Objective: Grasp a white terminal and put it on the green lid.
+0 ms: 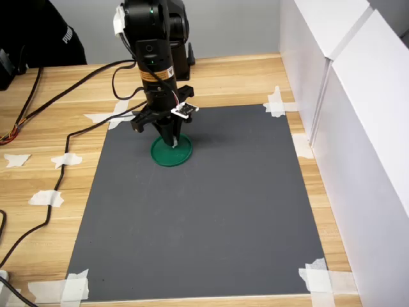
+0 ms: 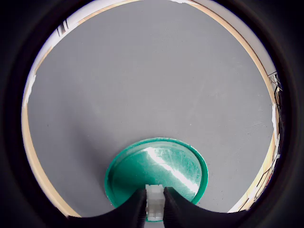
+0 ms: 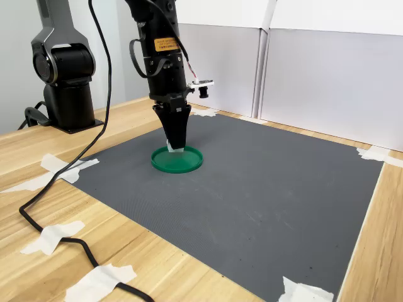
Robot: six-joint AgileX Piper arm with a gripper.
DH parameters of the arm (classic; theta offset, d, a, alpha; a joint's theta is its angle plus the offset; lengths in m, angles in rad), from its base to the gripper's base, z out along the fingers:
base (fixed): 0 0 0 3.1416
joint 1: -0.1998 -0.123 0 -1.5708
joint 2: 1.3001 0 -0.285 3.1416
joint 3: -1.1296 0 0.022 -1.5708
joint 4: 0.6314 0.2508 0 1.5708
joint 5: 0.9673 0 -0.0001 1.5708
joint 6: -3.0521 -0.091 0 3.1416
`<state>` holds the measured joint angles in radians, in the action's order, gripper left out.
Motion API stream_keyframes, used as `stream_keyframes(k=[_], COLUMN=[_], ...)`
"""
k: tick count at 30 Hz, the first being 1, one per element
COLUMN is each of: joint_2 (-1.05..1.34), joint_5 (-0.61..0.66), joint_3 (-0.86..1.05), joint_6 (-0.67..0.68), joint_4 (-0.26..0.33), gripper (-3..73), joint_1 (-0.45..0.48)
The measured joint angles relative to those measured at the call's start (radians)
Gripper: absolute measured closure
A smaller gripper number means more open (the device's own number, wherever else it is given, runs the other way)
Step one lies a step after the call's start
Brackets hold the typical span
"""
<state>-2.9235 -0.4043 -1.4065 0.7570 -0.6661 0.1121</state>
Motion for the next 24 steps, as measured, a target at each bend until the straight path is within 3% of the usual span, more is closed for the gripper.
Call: stream_keyframes(k=[7, 11, 15, 21, 24], joint_2=[-0.011, 0.001, 0.073, 0.241, 0.326], joint_5=[-0.004, -0.004, -0.012, -0.040, -0.039], joint_3=[0.000, 0.000, 0.000, 0.000, 0.001], joint_6=[-0.025, -0.026, -0.028, -0.028, -0.047], joint_4=[-0.018, -0.018, 0.014, 0.148, 0.204], gripper=[29.3, 21.6, 20.0, 20.6, 25.7], joint_1=[0.000, 0.000, 0.000, 0.000, 0.000])
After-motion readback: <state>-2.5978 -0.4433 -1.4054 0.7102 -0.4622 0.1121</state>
